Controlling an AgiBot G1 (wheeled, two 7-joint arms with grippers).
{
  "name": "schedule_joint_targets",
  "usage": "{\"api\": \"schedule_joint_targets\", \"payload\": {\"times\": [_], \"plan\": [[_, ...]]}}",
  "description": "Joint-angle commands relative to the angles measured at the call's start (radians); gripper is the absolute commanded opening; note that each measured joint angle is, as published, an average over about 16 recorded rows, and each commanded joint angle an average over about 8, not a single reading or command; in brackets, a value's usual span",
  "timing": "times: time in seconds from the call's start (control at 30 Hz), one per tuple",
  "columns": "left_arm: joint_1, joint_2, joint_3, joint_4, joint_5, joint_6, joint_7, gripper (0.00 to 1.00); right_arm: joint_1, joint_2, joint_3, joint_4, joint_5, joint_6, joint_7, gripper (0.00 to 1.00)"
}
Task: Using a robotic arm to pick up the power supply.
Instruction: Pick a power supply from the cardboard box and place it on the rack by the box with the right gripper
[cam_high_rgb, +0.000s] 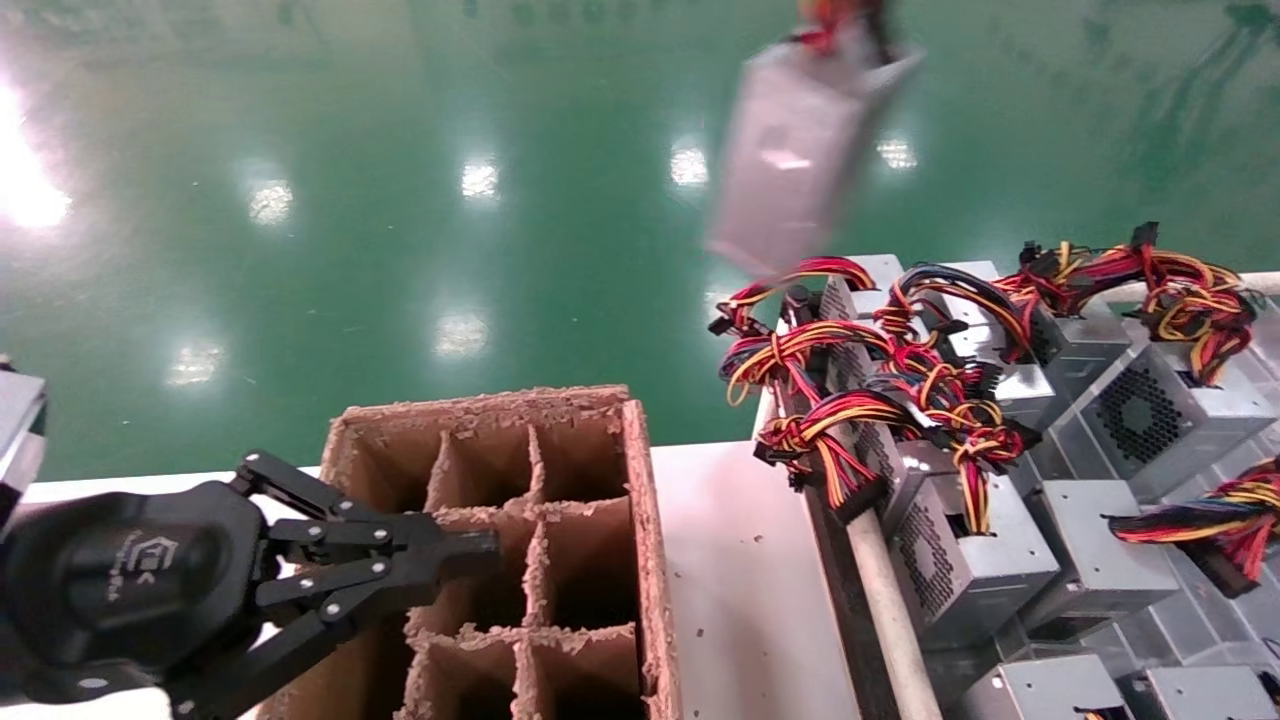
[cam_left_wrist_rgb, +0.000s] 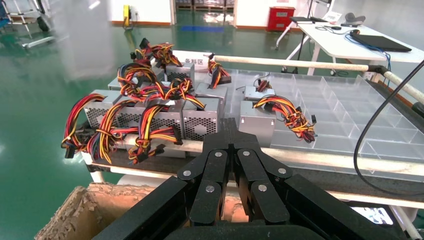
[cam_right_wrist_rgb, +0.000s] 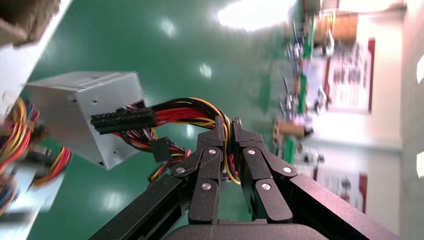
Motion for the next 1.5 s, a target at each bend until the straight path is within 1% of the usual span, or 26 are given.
{"api": "schedule_joint_targets", "payload": {"times": [0.03, 0.27, 0.4, 0.53, 0.73, 0.9, 1.07, 1.33, 1.5], "plan": [[0.000, 0.000, 0.000, 0.000, 0.000, 0.000, 0.000, 0.00, 0.029, 0.056, -0.035, 0.041, 0.017, -0.001, 0.033, 0.00], [0.000, 0.000, 0.000, 0.000, 0.000, 0.000, 0.000, 0.00, 0.167, 0.287, -0.210, 0.263, 0.075, 0.001, 0.202, 0.00], [0.000, 0.000, 0.000, 0.000, 0.000, 0.000, 0.000, 0.00, 0.228, 0.403, -0.278, 0.377, 0.092, 0.007, 0.281, 0.00], [0.000, 0.000, 0.000, 0.000, 0.000, 0.000, 0.000, 0.00, 0.255, 0.509, -0.290, 0.454, 0.084, 0.014, 0.333, 0.00], [0.000, 0.000, 0.000, 0.000, 0.000, 0.000, 0.000, 0.00, 0.248, 0.627, -0.240, 0.499, 0.046, 0.020, 0.365, 0.00], [0.000, 0.000, 0.000, 0.000, 0.000, 0.000, 0.000, 0.00, 0.229, 0.688, -0.208, 0.505, 0.015, 0.020, 0.371, 0.00], [0.000, 0.000, 0.000, 0.000, 0.000, 0.000, 0.000, 0.00, 0.208, 0.726, -0.201, 0.497, -0.005, 0.018, 0.367, 0.00], [0.000, 0.000, 0.000, 0.000, 0.000, 0.000, 0.000, 0.00, 0.175, 0.759, -0.224, 0.474, -0.016, 0.015, 0.352, 0.00], [0.000, 0.000, 0.001, 0.000, 0.000, 0.000, 0.000, 0.00, 0.154, 0.769, -0.253, 0.458, 0.007, 0.012, 0.354, 0.00]]}}
